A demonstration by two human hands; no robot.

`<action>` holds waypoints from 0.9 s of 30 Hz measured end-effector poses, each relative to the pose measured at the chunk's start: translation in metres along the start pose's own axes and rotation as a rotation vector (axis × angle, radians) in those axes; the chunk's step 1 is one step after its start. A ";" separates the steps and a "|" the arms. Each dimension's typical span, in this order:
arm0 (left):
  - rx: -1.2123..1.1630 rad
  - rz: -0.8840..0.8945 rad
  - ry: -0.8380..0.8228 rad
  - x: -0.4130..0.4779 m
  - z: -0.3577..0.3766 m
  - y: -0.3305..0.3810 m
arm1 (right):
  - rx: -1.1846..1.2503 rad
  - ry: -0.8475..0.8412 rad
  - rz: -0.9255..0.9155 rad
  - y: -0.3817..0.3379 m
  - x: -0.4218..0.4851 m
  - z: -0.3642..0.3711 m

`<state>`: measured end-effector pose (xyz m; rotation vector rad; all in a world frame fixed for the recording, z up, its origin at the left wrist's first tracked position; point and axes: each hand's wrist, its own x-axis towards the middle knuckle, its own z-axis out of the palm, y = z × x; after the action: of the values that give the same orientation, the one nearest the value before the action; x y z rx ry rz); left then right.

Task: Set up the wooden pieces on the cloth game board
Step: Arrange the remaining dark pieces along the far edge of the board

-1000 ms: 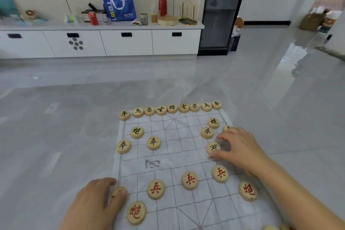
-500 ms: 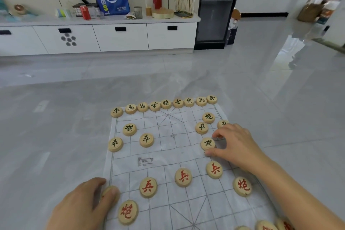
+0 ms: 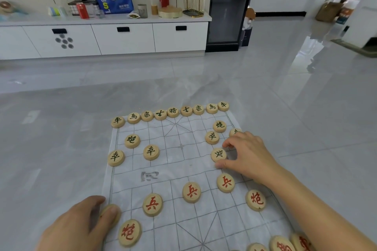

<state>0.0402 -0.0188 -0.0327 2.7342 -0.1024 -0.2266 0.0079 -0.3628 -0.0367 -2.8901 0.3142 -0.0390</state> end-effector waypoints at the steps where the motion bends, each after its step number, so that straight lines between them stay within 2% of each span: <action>1: -0.001 -0.002 -0.001 -0.001 -0.001 0.000 | -0.013 0.001 -0.002 -0.001 0.001 0.000; 6: 0.045 0.016 0.013 -0.002 -0.005 0.005 | -0.032 0.005 -0.041 -0.008 0.007 0.002; 9: 0.056 0.026 0.014 -0.003 -0.006 0.006 | 0.052 0.038 -0.125 -0.030 0.021 0.001; 13: 0.049 0.040 0.002 -0.004 -0.006 0.004 | 0.019 0.005 -0.203 -0.060 0.048 0.004; 27: 0.055 0.080 0.025 -0.004 -0.004 0.002 | -0.026 -0.103 -0.217 -0.067 0.065 0.020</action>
<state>0.0367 -0.0184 -0.0277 2.7802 -0.2132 -0.1703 0.0861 -0.3090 -0.0406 -2.9256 -0.0187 0.0767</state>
